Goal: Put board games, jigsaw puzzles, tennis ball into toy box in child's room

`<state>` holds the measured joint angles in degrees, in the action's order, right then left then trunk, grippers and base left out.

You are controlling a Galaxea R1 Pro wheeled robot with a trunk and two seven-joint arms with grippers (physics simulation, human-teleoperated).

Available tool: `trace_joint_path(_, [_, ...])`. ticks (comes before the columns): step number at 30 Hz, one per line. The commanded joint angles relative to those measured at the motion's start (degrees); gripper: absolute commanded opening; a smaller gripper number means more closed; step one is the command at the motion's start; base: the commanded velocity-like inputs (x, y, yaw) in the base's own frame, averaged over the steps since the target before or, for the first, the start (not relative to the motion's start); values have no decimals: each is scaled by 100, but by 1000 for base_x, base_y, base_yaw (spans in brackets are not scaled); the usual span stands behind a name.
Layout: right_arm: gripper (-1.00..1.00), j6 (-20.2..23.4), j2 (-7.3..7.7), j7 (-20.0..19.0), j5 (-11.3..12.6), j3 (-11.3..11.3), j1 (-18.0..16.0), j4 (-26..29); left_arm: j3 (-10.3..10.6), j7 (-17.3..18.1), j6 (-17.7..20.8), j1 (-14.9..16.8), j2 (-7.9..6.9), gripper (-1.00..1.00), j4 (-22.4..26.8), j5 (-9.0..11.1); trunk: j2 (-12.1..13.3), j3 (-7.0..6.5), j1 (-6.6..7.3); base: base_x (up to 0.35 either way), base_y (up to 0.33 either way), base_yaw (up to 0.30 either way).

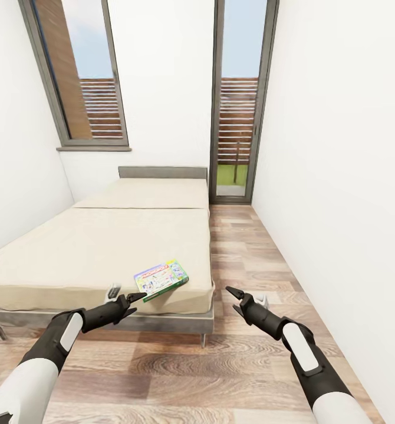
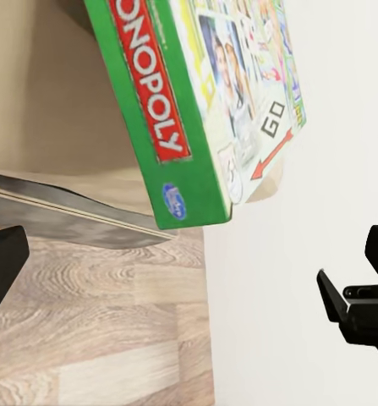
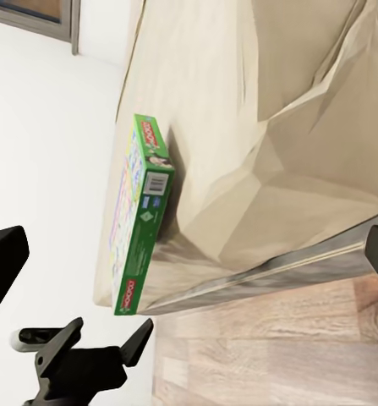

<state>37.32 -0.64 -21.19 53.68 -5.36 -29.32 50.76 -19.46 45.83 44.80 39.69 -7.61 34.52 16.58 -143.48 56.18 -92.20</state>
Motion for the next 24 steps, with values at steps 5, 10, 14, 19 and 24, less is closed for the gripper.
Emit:
trace_joint_path(5, [100, 47, -7, -8, 10, -26, -4, -16, -14, 12, 29, 4, -2, 100, -1, 3, -2, 6, 1, 25, 0, 0])
trace_joint_path(10, [100, 47, -7, -8, 11, -26, -4, -20, -14, 7, 29, 4, 0, 100, 0, 3, -2, 6, 1, 173, 0, 0])
trace_joint_path(14, [100, 47, -7, -8, 11, -26, -4, -21, -14, 6, 29, 4, 4, 100, 1, 3, -2, 6, 1, 134, 0, 0])
trace_joint_path(19, [100, 47, -7, -8, 11, -26, -4, -22, -14, 5, 29, 4, 5, 100, 1, 3, -2, 6, 1, 47, 0, 0])
trace_joint_path(24, [100, 47, -7, -8, 11, -26, -4, -22, -14, 5, 29, 4, 5, 100, 2, 3, -2, 6, 1, 16, 0, 0])
